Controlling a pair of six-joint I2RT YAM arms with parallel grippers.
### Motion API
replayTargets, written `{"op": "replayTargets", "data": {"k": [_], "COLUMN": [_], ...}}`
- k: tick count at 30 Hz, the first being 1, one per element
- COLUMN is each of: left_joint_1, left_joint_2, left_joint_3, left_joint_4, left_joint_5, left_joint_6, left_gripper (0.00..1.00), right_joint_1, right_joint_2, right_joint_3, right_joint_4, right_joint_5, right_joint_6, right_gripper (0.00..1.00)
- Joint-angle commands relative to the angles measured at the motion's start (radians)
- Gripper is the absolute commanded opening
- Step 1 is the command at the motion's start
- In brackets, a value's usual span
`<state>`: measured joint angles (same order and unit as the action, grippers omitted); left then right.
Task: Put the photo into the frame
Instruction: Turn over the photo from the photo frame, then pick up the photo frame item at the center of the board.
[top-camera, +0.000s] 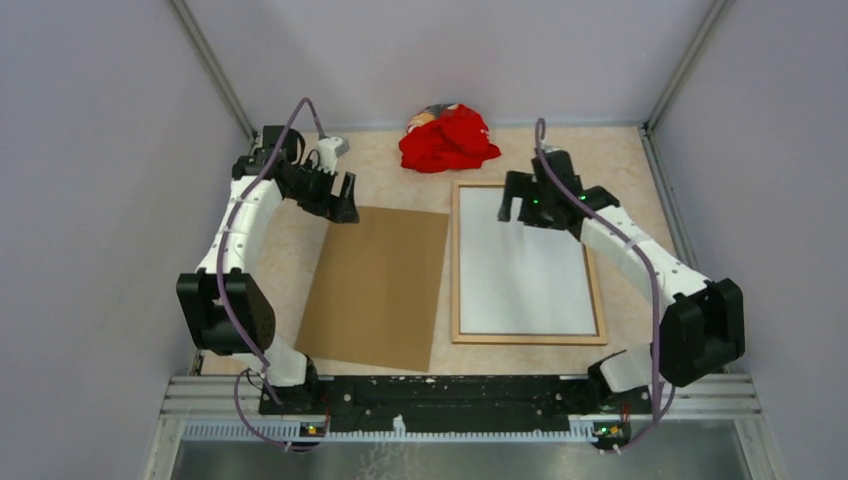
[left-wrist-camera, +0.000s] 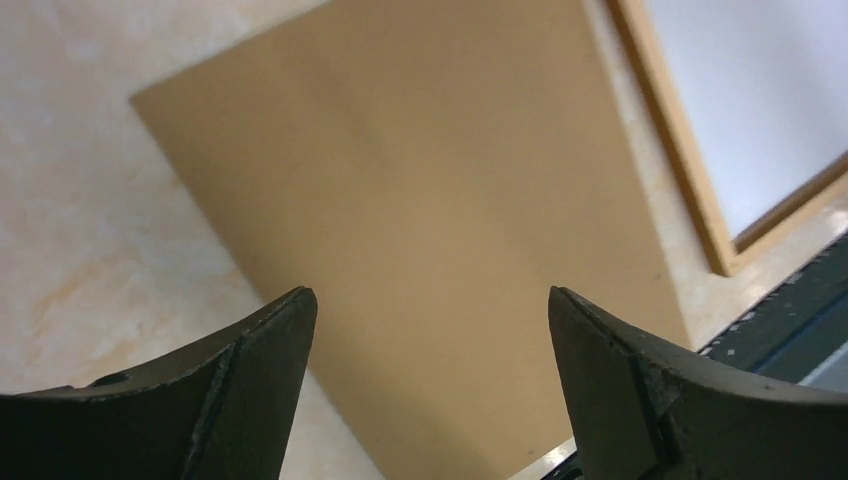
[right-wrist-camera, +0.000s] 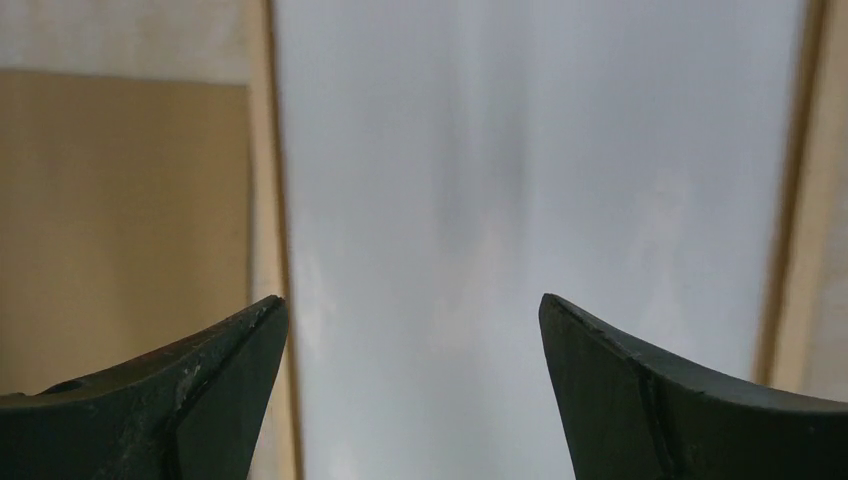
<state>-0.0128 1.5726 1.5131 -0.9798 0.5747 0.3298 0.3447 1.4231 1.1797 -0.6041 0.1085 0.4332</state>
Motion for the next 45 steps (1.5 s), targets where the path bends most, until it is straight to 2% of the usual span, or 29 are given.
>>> {"op": "replayTargets", "data": {"k": [1, 8, 12, 17, 24, 37, 45], "left_joint_1": [0.066, 0.217, 0.25, 0.251, 0.251, 0.251, 0.245], "left_joint_2": [0.027, 0.096, 0.108, 0.098, 0.107, 0.118, 0.13], "left_joint_3": [-0.104, -0.191, -0.299, -0.414, -0.506, -0.587, -0.607], "left_joint_4": [0.101, 0.215, 0.303, 0.377, 0.44, 0.502, 0.508], "left_joint_5": [-0.204, -0.358, -0.425, -0.438, -0.423, -0.397, -0.337], "left_joint_6": [0.093, 0.201, 0.25, 0.263, 0.255, 0.241, 0.228], "left_gripper": [0.89, 0.66, 0.56, 0.54, 0.53, 0.51, 0.49], "right_joint_1": [0.25, 0.523, 0.599, 0.64, 0.644, 0.667, 0.667], "right_joint_2": [-0.026, 0.199, 0.305, 0.373, 0.395, 0.487, 0.53], "right_joint_3": [0.007, 0.109, 0.135, 0.148, 0.096, 0.075, 0.084], "right_joint_4": [0.162, 0.229, 0.22, 0.16, 0.172, 0.176, 0.275], "right_joint_5": [-0.019, 0.01, 0.051, 0.128, 0.143, 0.153, 0.054], "right_joint_6": [0.213, 0.338, 0.396, 0.461, 0.499, 0.55, 0.575], "right_gripper": [0.94, 0.91, 0.91, 0.95, 0.97, 0.99, 0.99]}}
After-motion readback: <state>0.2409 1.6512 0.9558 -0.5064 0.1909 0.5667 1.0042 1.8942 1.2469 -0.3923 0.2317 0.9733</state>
